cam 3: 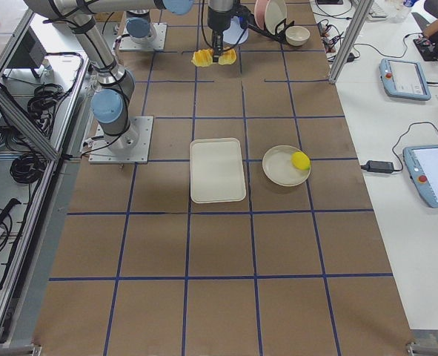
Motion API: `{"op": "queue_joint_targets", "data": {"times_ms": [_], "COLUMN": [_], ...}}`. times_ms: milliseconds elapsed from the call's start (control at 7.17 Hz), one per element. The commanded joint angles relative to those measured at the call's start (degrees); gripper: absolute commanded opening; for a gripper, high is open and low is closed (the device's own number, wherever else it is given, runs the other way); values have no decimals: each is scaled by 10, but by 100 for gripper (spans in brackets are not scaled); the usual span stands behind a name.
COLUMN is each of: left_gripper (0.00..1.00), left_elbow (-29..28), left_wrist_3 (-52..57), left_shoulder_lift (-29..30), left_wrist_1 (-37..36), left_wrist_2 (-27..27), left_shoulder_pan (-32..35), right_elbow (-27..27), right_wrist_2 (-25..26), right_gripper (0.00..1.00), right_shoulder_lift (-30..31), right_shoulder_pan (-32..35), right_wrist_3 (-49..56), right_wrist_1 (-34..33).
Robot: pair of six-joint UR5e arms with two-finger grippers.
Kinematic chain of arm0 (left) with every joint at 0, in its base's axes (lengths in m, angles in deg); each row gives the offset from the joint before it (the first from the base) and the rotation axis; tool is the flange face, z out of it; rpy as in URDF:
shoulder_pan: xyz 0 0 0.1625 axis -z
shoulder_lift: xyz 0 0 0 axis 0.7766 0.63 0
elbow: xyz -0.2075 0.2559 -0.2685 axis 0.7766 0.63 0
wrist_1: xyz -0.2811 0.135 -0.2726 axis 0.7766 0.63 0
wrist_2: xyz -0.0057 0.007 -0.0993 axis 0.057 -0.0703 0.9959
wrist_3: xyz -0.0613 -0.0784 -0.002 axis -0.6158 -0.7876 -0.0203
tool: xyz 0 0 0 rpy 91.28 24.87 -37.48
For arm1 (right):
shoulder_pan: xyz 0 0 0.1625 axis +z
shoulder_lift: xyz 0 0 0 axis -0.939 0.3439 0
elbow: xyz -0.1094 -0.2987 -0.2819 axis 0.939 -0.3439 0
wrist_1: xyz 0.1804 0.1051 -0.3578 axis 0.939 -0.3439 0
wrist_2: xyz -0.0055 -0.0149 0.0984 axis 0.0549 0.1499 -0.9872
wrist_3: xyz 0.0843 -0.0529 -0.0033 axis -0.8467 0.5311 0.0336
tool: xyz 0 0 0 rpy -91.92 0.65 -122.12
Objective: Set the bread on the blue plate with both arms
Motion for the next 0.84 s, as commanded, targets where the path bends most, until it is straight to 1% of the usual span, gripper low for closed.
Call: {"op": "queue_joint_targets", "data": {"times_ms": [0,140,279,419,558,698], "left_gripper": [3,3,5,11,36,75], "left_elbow": [-9,-9,-10,-3,3,0], "left_wrist_3": [-35,-54,-77,-78,-81,-82], "left_shoulder_lift": [70,94,116,124,130,129], "left_wrist_1": [-114,-162,-200,-213,-243,-257], "left_wrist_2": [30,49,49,48,47,46], "left_shoulder_pan": [67,90,108,111,112,112], "right_elbow": [-5,1,-2,4,3,0], "right_wrist_2": [7,6,2,0,0,-4], "right_gripper": [4,4,4,4,4,4], "right_shoulder_lift": [-48,-65,-82,-96,-120,-149], "right_shoulder_pan": [71,72,78,88,100,114], "right_wrist_3": [-76,-77,-90,-116,-116,-116], "right_wrist_1": [-45,-76,-78,-109,-140,-172]}}
